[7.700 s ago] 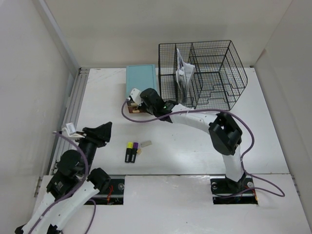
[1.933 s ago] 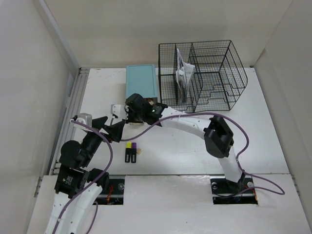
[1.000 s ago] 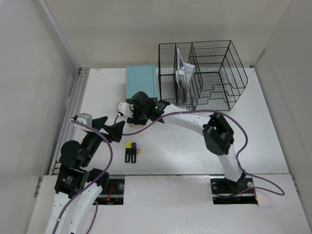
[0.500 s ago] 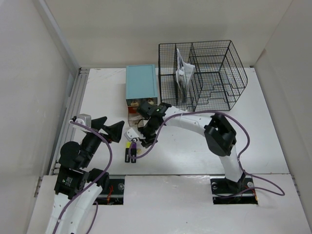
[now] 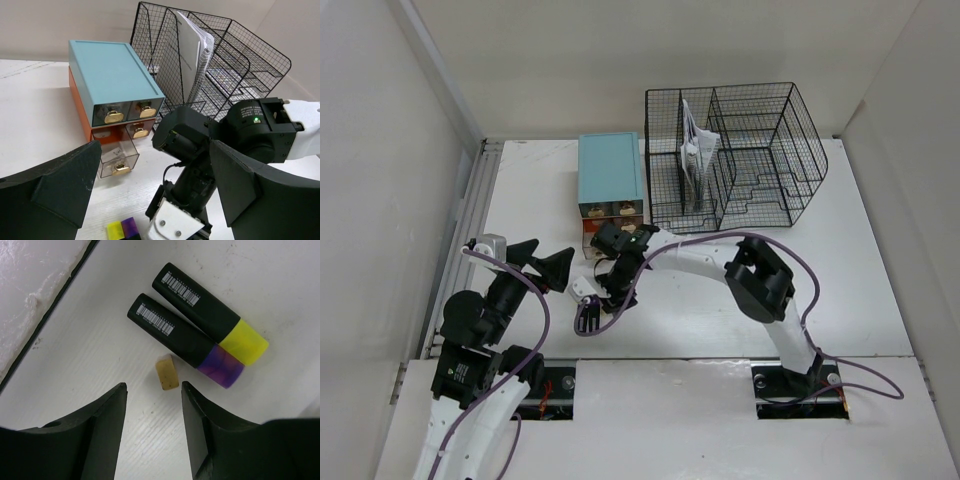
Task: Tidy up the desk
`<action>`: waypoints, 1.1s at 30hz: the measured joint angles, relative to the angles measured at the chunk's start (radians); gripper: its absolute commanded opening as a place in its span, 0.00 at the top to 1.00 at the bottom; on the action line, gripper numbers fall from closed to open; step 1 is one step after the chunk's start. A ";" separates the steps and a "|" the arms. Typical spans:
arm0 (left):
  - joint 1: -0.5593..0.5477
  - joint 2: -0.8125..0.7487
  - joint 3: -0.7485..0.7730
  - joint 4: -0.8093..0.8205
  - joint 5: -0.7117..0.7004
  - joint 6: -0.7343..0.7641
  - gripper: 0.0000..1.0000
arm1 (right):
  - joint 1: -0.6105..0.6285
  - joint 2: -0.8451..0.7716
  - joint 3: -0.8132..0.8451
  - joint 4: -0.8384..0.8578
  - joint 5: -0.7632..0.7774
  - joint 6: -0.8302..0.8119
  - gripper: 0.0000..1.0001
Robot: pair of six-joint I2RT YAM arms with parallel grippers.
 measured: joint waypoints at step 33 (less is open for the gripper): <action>0.000 -0.013 0.000 0.000 0.000 0.000 0.12 | 0.015 -0.091 -0.006 0.241 0.272 0.285 1.00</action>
